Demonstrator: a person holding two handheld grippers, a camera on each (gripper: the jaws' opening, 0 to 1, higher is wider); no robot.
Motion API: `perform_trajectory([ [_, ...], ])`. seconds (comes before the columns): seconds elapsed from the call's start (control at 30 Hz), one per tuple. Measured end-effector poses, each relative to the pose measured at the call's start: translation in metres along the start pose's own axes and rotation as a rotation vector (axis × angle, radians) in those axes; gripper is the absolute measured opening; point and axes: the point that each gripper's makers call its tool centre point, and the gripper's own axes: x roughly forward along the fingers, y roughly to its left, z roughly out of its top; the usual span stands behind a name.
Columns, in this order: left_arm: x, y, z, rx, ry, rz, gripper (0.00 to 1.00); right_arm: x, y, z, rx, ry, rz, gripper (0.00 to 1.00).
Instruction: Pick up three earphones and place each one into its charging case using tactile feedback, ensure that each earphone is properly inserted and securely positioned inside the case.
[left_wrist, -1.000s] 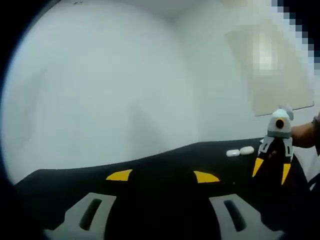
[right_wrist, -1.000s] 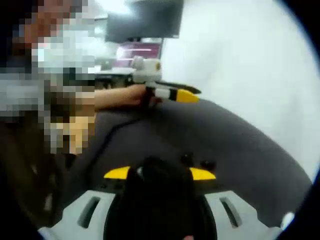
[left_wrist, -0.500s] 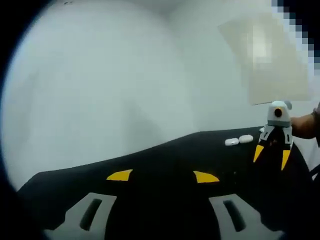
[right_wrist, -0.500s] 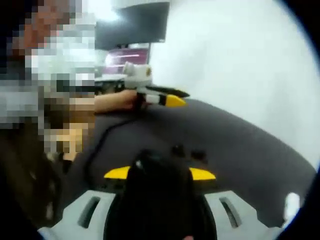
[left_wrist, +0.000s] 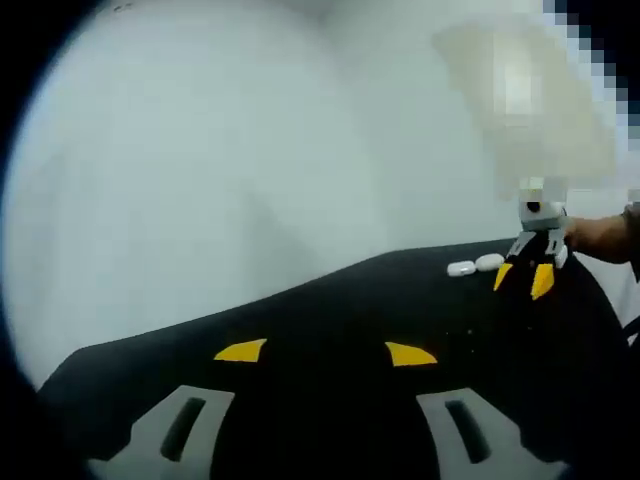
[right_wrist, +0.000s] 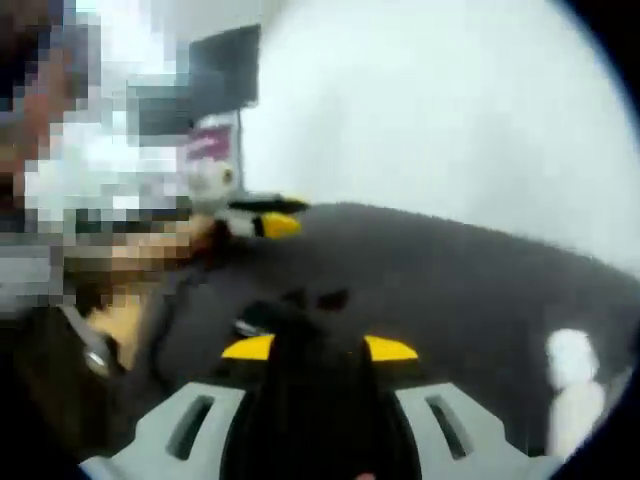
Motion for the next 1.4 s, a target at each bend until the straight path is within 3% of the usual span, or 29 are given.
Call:
perform_trajectory([
  [0.07,0.000,0.000,0.001,-0.003,-0.003,-0.003,0.41,0.009,0.005,-0.006,0.127,0.027,0.010,0.35],
  [0.3,0.000,-0.004,-0.004,-0.015,0.016,-0.025,0.41,0.036,0.009,-0.009,0.138,0.057,-0.046,0.41],
  [0.4,0.000,-0.005,-0.004,-0.011,0.019,-0.028,0.41,0.045,0.017,-0.013,-0.049,0.107,-0.032,0.47],
  [0.47,-0.001,-0.005,-0.003,-0.016,0.016,-0.031,0.41,0.049,0.023,-0.022,-0.271,0.166,-0.017,0.48],
  [0.5,0.000,-0.005,-0.003,-0.018,0.015,-0.031,0.41,0.051,0.024,-0.021,-0.332,0.162,-0.024,0.48],
  [0.53,-0.001,-0.005,-0.003,-0.021,0.014,-0.031,0.41,0.052,0.030,-0.016,-0.316,0.121,0.002,0.46],
  [0.6,0.000,-0.005,-0.002,-0.026,0.009,-0.034,0.41,0.050,0.029,-0.017,-0.296,0.139,0.005,0.40],
  [0.67,0.000,-0.005,-0.002,-0.027,0.008,-0.033,0.41,0.051,0.034,-0.018,-0.323,0.143,0.053,0.40],
  [0.8,0.001,-0.005,-0.001,-0.029,0.006,-0.034,0.41,0.046,0.051,-0.019,-0.452,0.150,0.187,0.40],
  [0.87,0.001,-0.006,-0.002,-0.027,0.007,-0.036,0.41,0.043,0.067,-0.023,-0.574,0.162,0.295,0.40],
  [0.93,0.002,-0.007,-0.003,-0.027,0.013,-0.040,0.41,0.043,0.071,-0.023,-0.629,0.174,0.343,0.40],
  [1.1,0.002,-0.007,-0.004,-0.025,0.019,-0.037,0.41,0.043,0.052,-0.015,-0.681,0.233,0.305,0.41],
  [1.17,0.001,-0.006,-0.003,-0.027,0.015,-0.033,0.41,0.040,0.032,-0.013,-0.638,0.273,0.221,0.41],
  [1.23,0.001,-0.005,-0.001,-0.028,0.006,-0.030,0.42,0.036,0.029,-0.011,-0.609,0.263,0.216,0.41],
  [1.3,0.000,-0.005,0.001,-0.036,-0.006,-0.035,0.42,0.032,0.029,-0.013,-0.527,0.251,0.220,0.41],
  [1.4,0.000,-0.007,0.002,-0.041,-0.012,-0.043,0.43,0.027,0.035,-0.014,-0.242,0.222,0.258,0.41],
])
